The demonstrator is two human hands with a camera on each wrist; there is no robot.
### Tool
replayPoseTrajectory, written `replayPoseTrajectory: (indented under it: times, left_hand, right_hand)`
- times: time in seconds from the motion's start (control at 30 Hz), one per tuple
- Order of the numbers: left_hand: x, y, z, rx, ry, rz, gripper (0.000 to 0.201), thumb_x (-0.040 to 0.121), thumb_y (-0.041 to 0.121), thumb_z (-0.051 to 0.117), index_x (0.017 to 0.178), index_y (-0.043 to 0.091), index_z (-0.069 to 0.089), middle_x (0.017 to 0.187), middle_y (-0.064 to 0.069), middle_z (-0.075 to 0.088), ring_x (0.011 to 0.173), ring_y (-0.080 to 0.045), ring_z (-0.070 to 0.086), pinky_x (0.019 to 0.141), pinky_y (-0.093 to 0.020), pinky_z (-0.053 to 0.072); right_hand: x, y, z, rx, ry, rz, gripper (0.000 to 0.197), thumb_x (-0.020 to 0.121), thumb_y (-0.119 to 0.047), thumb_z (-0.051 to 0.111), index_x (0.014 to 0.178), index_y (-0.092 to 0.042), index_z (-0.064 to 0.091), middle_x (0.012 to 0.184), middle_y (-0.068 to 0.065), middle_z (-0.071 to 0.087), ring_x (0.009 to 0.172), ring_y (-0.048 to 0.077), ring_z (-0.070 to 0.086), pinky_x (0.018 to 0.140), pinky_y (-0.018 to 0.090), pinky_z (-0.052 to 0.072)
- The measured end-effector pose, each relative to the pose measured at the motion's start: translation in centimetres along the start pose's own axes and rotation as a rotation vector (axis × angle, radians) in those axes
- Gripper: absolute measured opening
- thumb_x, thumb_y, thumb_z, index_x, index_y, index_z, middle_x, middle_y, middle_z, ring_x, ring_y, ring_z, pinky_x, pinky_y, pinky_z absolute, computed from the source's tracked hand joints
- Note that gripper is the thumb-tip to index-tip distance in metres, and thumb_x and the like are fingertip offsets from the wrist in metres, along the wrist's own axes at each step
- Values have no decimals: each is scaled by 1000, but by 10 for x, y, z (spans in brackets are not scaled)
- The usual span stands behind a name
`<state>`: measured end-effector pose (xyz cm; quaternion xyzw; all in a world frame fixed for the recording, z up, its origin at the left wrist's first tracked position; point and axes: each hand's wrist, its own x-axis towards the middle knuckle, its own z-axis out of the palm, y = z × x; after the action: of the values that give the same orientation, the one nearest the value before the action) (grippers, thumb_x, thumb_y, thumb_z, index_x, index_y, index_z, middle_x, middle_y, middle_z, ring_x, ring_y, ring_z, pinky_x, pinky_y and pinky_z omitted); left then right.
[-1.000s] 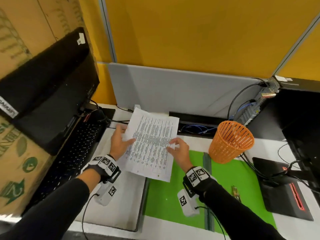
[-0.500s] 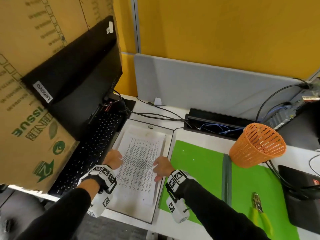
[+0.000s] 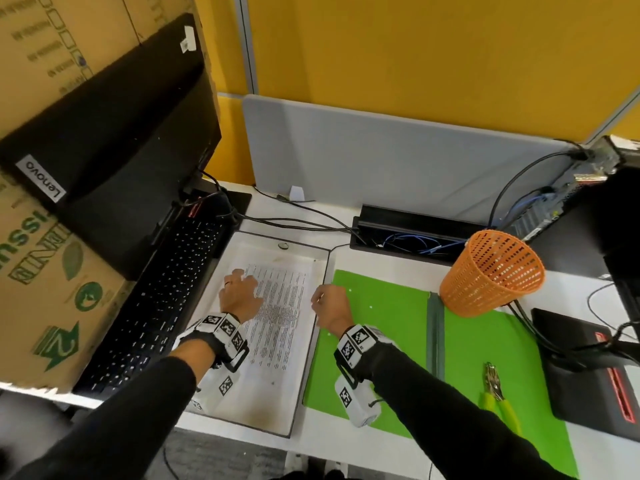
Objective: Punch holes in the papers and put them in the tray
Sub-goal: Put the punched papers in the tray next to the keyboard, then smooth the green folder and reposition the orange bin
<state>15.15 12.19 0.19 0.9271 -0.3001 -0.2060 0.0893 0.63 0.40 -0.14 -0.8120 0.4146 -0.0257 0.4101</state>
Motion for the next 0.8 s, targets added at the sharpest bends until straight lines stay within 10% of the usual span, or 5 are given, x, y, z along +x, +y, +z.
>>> replayPoseTrajectory:
  times: [0.37,0.8]
  left_hand:
    - [-1,126,43,74,-57,466,46,87,28,58,131,17,49,151,-3,29,141,-24,22,113,-46,24]
    - [3,146,95,657,-161,429,101,76,59,62,150,10,13,160,-9,4,148,-32,-5,114,-60,-3]
  right_hand:
    - [7,102,-67,-81,150,188,20,83,1,59,101,-2,67,110,18,66,101,30,62,90,37,51]
    - [17,141,-59,-127,193,-21,18,80,-4,67,98,-6,69,115,11,61,107,24,57,97,27,40]
